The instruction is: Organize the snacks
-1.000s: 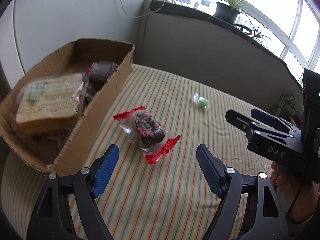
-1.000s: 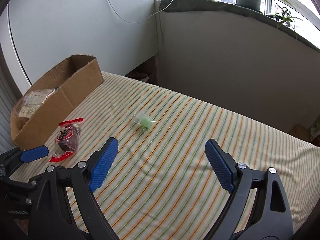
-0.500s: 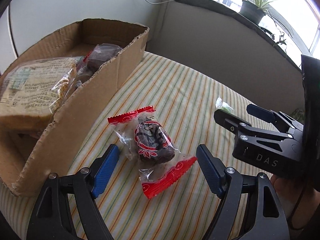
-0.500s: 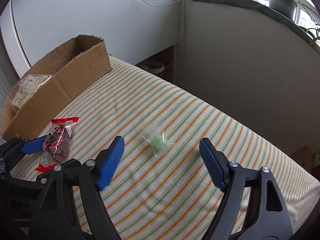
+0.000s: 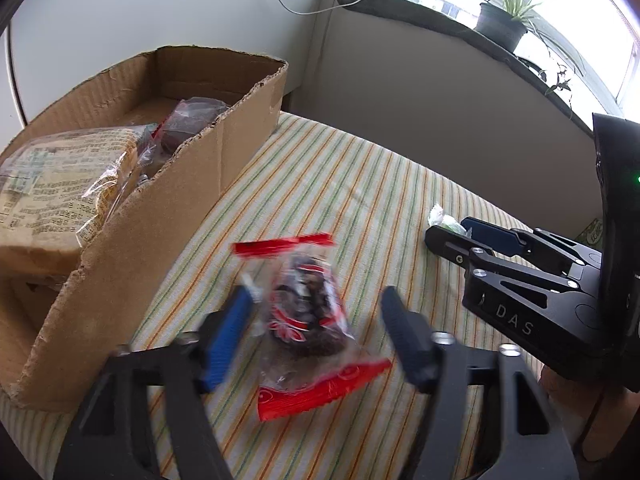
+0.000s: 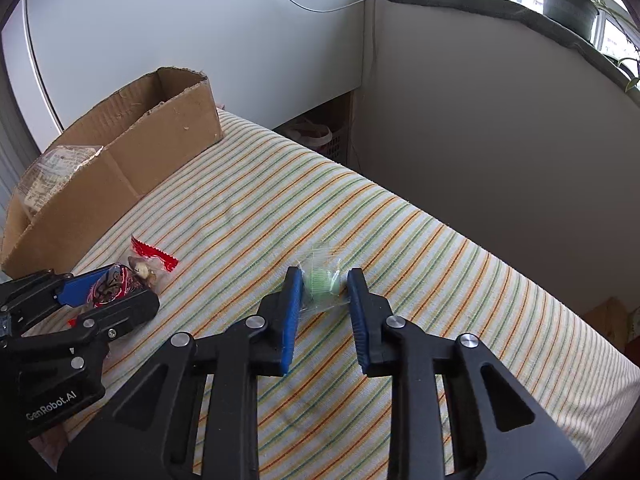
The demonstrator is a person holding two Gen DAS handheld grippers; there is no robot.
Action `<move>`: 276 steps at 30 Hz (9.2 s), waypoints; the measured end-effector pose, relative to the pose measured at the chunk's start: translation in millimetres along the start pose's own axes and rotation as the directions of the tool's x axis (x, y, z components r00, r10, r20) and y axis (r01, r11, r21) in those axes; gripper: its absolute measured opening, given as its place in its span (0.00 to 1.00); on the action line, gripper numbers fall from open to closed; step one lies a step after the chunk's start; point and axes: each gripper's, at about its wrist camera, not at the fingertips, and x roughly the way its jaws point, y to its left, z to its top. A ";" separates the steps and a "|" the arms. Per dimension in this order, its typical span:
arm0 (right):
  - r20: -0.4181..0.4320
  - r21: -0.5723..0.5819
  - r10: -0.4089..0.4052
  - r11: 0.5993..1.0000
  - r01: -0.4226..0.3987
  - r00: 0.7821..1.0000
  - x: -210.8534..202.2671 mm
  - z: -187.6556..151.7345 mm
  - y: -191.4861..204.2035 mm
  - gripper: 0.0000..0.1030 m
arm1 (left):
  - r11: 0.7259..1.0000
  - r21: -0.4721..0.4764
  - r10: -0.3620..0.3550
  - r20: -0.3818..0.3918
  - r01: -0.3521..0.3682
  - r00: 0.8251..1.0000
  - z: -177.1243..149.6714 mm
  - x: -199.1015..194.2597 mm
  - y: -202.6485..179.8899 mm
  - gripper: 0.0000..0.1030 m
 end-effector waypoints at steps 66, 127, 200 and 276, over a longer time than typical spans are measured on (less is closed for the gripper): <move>0.245 -0.012 -0.019 1.000 0.022 0.969 -108.2 50.0 197.7 0.24 | 0.989 -0.001 -0.134 0.384 0.146 0.914 18.1 -163.8 149.0 0.33; 0.323 0.353 -0.360 0.904 0.241 0.875 -223.7 -84.6 103.5 1.00 | 0.981 0.195 -0.088 0.392 0.011 0.916 -9.9 -177.1 53.5 0.81; 0.351 0.366 -0.425 0.882 0.296 0.834 -307.3 -129.9 97.2 1.00 | 0.950 0.305 -0.179 0.359 0.066 0.916 -57.0 -232.6 0.6 0.99; 0.340 0.354 -0.412 0.889 0.290 0.846 -303.4 -136.5 95.1 1.00 | 0.948 0.315 -0.163 0.341 0.051 0.926 -60.7 -229.9 2.7 0.99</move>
